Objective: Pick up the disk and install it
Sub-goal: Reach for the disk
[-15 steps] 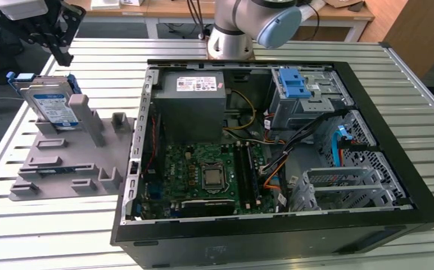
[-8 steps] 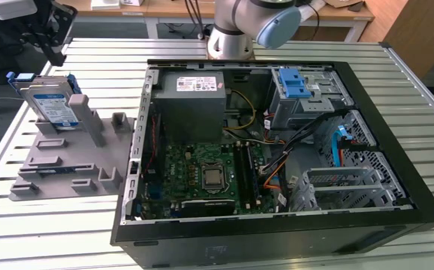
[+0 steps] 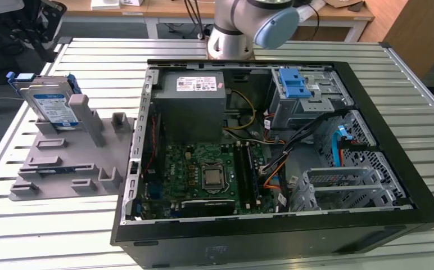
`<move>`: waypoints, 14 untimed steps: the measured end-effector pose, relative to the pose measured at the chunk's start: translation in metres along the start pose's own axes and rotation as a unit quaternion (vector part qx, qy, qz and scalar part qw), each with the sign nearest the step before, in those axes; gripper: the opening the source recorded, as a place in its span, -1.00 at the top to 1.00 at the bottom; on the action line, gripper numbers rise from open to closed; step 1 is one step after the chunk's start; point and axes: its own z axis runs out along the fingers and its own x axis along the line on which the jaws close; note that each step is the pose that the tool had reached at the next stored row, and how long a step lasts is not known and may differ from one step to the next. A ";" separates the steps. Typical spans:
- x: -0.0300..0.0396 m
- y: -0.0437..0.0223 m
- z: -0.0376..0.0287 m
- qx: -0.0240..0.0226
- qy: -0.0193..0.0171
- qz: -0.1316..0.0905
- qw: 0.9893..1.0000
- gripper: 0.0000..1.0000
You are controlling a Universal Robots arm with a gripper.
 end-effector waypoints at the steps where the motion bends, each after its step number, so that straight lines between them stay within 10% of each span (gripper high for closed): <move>1: 0.0029 0.0012 0.0005 0.000 0.000 0.000 1.000 0.79; 14: 0.0350 0.0073 0.0059 0.001 0.007 -0.001 1.000 0.79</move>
